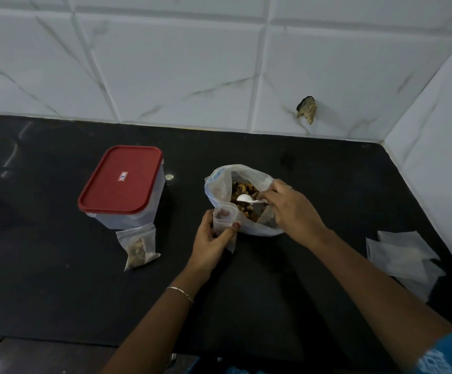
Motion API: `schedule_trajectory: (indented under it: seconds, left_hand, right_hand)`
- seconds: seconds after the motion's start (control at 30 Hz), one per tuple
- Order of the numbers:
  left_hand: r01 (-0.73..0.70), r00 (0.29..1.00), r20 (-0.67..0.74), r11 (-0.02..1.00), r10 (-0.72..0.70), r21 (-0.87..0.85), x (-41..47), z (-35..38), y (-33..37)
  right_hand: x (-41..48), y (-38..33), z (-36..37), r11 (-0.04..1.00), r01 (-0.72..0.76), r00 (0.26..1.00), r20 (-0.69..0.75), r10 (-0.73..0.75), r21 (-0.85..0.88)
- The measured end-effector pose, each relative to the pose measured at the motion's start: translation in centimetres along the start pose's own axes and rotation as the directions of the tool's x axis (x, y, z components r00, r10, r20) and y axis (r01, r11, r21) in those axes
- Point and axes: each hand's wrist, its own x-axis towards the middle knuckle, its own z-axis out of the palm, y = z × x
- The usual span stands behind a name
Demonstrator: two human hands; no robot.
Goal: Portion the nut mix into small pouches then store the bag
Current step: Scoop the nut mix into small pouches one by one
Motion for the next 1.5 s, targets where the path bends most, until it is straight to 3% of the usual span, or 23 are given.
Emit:
schedule_trajectory:
  seconds: [0.1,0.23,0.33,0.47,0.57,0.6,0.73,0.83,0.9,0.97,1.13,1.2,1.33,1.5]
  left_hand:
    - [-0.003,1.0,0.005,1.0,0.003,-0.001,-0.1,0.0,0.1]
    - [0.007,1.0,0.013,1.0,-0.007,-0.015,-0.2,0.1,0.1]
    - [0.009,0.999,0.035,1.0,-0.008,-0.009,-0.1,0.2,0.1]
    - [0.019,0.998,0.061,1.0,-0.019,-0.006,0.0,0.3,0.0]
    - [0.027,0.998,0.065,0.999,-0.026,-0.019,0.0,0.2,0.0]
    - [0.028,0.997,0.066,0.999,-0.026,-0.025,0.0,0.2,0.0]
    - [0.026,0.997,0.079,0.999,-0.024,-0.035,0.3,0.2,-0.2]
    - [0.038,0.995,0.088,0.999,-0.035,-0.033,0.5,0.5,-0.4]
    - [0.055,0.994,0.095,0.998,-0.052,-0.036,0.6,0.7,-0.4]
    - [0.073,0.992,0.108,0.997,-0.069,-0.033,0.8,0.7,-0.4]
    - [0.121,0.977,0.176,0.993,-0.118,-0.011,1.1,0.3,-0.1]
    - [0.121,0.967,0.221,0.992,-0.124,0.027,1.3,0.3,0.0]
    - [0.122,0.964,0.226,0.988,-0.14,0.092,1.5,0.2,0.1]
    - [0.109,0.967,0.215,0.984,-0.139,0.142,1.1,-0.2,0.3]
  right_hand:
    - [-1.1,0.5,0.4,0.998,-0.062,0.994,-0.094,0.062,-0.002]
    - [-2.3,-0.3,1.8,0.986,-0.168,0.983,-0.07,0.168,-0.003]
    - [-2.8,-1.5,2.6,0.945,-0.289,0.945,-0.114,0.307,0.151]
    - [-3.0,-2.2,3.7,0.75,-0.448,0.845,-0.043,0.533,0.486]
    - [-3.1,-2.1,3.9,0.572,-0.526,0.772,0.071,0.632,0.629]
    - [-3.2,-2.1,3.9,0.581,-0.53,0.774,0.073,0.629,0.618]
    - [-3.7,-3.1,3.8,0.802,-0.406,0.885,-0.029,0.465,0.439]
    - [-4.2,-3.9,4.4,0.798,-0.397,0.895,-0.001,0.446,0.453]
    - [-4.4,-4.1,4.8,0.707,-0.457,0.855,0.046,0.517,0.541]
    - [-4.1,-4.2,5.0,0.547,-0.533,0.784,0.133,0.606,0.646]
    - [-3.3,-4.4,3.7,-0.041,-0.619,0.57,0.485,0.663,0.784]
    - [-3.1,-4.3,3.2,-0.19,-0.622,0.513,0.579,0.634,0.76]
    - [-2.1,-4.2,2.6,-0.373,-0.62,0.421,0.694,0.584,0.69]
    - [-1.5,-4.3,2.3,-0.466,-0.595,0.375,0.739,0.559,0.655]
